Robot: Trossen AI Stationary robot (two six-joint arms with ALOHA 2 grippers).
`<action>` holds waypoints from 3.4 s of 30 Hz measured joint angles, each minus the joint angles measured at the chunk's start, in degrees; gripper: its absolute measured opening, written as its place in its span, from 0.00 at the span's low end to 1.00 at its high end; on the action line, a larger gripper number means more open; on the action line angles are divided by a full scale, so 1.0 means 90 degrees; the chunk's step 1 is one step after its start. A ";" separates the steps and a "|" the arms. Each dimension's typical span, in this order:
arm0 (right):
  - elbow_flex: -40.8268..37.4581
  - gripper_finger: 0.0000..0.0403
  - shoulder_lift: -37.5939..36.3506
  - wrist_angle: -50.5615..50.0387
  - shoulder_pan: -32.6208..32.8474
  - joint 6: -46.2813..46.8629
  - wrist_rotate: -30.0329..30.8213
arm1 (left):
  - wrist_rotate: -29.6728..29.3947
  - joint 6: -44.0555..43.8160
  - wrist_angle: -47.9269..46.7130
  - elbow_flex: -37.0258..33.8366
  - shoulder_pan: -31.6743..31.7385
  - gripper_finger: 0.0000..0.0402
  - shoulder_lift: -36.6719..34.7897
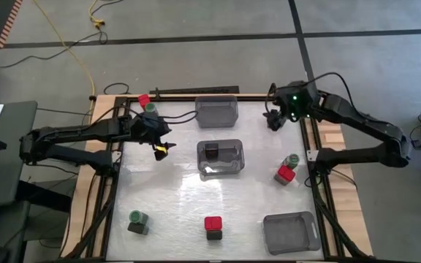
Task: Sort spices by type
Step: Put the green seasoning bottle into the top black bin
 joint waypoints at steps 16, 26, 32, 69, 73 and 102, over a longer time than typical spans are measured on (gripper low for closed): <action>0.0030 0.85 0.0325 -0.0093 -0.0730 -0.2622 -0.0050 | -0.0153 -0.0493 -0.0512 0.0007 0.0019 0.72 -0.0589; 0.0543 0.85 0.1591 -0.1397 -0.1332 -0.3397 -0.0205 | -0.0678 -0.0623 -0.0843 0.0010 0.0031 0.72 -0.1552; 0.1149 0.85 0.2460 -0.2292 -0.1520 -0.3970 -0.0166 | -0.0687 -0.0646 -0.1130 0.0010 0.0031 0.72 -0.1659; 0.1195 0.66 0.4565 -0.2756 -0.2412 -0.5171 0.0233 | -0.0853 -0.0715 -0.1524 0.0010 0.0031 0.72 -0.1659; 0.1195 0.57 0.4625 -0.2833 -0.2412 -0.5173 0.0264 | -0.0863 -0.0743 -0.1523 0.0010 0.0031 0.72 -0.1659; 0.4157 0.55 0.3429 -0.4420 -0.1030 -0.3927 0.0850 | -0.1012 -0.0560 -0.1407 0.0010 0.0029 0.72 -0.1664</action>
